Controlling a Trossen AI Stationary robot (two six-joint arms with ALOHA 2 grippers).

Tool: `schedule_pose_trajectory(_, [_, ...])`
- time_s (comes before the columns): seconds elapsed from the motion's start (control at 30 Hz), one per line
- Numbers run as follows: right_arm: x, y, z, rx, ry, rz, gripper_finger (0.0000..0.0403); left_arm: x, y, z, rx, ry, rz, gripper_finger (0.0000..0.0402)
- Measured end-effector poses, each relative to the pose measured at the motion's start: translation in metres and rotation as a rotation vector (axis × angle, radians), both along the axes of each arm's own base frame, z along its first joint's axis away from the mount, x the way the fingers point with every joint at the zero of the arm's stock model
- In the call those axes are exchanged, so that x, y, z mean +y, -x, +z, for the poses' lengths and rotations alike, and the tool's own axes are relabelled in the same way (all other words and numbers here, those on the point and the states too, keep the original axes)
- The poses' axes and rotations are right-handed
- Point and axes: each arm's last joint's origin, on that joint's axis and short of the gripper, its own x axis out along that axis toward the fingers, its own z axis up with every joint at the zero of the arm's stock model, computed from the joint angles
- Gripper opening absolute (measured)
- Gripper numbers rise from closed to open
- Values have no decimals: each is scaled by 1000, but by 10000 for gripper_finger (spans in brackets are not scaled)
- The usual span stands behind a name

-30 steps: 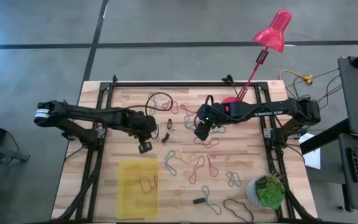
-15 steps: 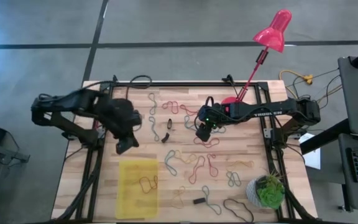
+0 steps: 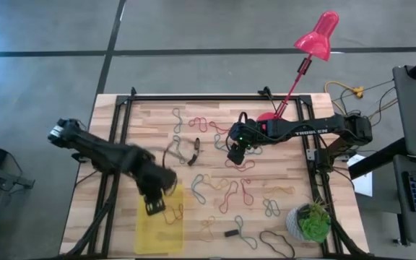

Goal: Pick and place rubber bands into bin
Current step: Put the yellow rubber band into the bin

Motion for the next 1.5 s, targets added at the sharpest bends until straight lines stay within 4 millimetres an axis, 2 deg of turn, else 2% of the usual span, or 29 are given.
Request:
schedule_pose_trajectory(0.1, [1, 1, 0, 7, -1, 2, 173, -14, 4, -36, 135, -61, -47, 0])
schedule_pose_trajectory(0.2, [3, 2, -1, 30, -2, 13, 173, -20, 8, -51, 192, -91, -57, 0])
schedule_pose_trajectory(0.27, [5, 4, -3, 62, 0, 29, 173, -20, 7, -50, 163, -124, -49, 0])
schedule_pose_trajectory(0.37, [10, 6, -5, 98, 16, 93, 173, -13, 4, -33, 36, -208, -32, 0])
schedule_pose_trajectory(0.47, [25, 3, -6, 86, 26, 310, 173, -4, 7, -20, -62, -281, -30, 0])
schedule_pose_trajectory(0.57, [42, -5, -10, 33, 34, 493, 173, 7, 12, -19, -87, -309, -26, 0])
schedule_pose_trajectory(0.77, [50, -32, -20, -36, 38, 496, 173, 25, 24, -29, -123, -359, -60, 0])
schedule_pose_trajectory(1.0, [94, -81, -28, -69, 7, 541, 173, 27, 38, -52, -229, -362, -137, 0])
schedule_pose_trajectory(1.17, [122, -119, -32, -56, 6, 548, 173, 27, 48, -61, -346, -355, -171, 0])
schedule_pose_trajectory(1.33, [146, -141, -42, 10, -38, 496, 173, 26, 59, -63, -417, -342, -182, 0])
schedule_pose_trajectory(1.5, [161, -159, -61, 38, -51, 423, 172, 26, 66, -59, -453, -347, -182, 0])
